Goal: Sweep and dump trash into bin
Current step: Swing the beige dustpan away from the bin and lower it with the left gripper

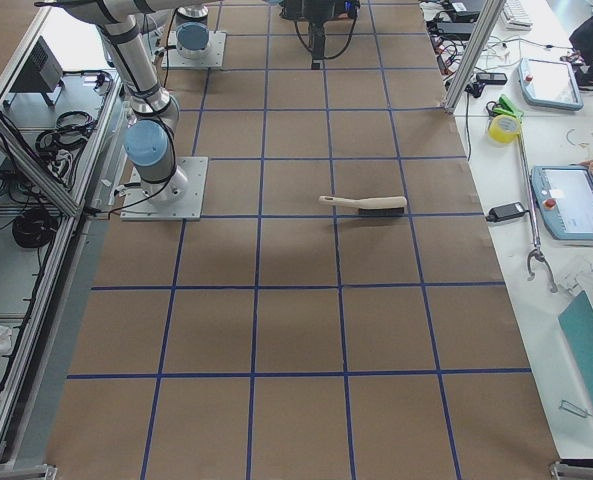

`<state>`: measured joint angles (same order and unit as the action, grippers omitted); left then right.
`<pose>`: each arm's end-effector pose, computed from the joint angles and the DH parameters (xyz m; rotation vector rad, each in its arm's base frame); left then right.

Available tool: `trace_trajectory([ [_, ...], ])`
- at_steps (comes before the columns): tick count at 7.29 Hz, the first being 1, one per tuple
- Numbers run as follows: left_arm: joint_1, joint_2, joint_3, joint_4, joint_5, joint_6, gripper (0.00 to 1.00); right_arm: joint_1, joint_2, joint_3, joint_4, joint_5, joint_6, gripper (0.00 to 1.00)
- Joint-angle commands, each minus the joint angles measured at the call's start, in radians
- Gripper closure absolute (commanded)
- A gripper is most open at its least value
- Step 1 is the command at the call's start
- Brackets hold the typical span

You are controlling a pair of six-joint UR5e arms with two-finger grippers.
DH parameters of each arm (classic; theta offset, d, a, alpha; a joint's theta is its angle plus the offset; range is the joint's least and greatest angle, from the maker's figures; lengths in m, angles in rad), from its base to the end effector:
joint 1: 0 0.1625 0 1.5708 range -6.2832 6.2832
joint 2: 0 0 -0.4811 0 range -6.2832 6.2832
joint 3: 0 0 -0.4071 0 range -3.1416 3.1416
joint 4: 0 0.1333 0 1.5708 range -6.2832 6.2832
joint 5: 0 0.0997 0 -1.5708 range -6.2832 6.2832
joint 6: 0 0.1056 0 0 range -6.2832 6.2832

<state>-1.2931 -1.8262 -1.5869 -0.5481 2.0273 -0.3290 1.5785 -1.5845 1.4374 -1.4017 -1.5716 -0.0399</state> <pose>0.0951 -0.6501 0.5176 -0.9774 2.3465 -1.0129 0.1370 -0.4924 0.5955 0.0748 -3.1401 -0.0346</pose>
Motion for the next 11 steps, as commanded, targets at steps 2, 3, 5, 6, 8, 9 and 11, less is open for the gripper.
trace_trajectory([
  [2,-0.029,-0.008,0.005,-0.281,-0.12,-0.426,1.0,-0.003,0.001,0.001,0.001,-0.001,0.0,0.0],
  [3,-0.028,-0.019,-0.002,-0.32,-0.162,-0.485,1.0,0.0,-0.002,0.001,0.001,0.001,0.0,0.0],
  [5,-0.04,-0.042,-0.015,-0.407,-0.235,-0.668,1.0,0.0,0.0,0.001,0.0,-0.001,-0.002,0.0],
  [6,-0.049,-0.066,-0.013,-0.414,-0.26,-0.733,1.0,0.002,-0.002,0.0,0.001,0.008,-0.012,0.0],
  [8,-0.049,-0.132,-0.004,-0.411,-0.259,-0.786,1.0,0.002,0.003,0.003,0.0,0.016,-0.011,0.0],
  [9,-0.052,-0.162,0.016,-0.405,-0.263,-0.82,1.0,0.002,0.009,0.003,-0.005,0.016,-0.006,0.0],
  [11,-0.052,-0.22,0.038,-0.405,-0.263,-0.862,1.0,0.002,0.006,0.003,-0.011,0.016,-0.003,0.0],
])
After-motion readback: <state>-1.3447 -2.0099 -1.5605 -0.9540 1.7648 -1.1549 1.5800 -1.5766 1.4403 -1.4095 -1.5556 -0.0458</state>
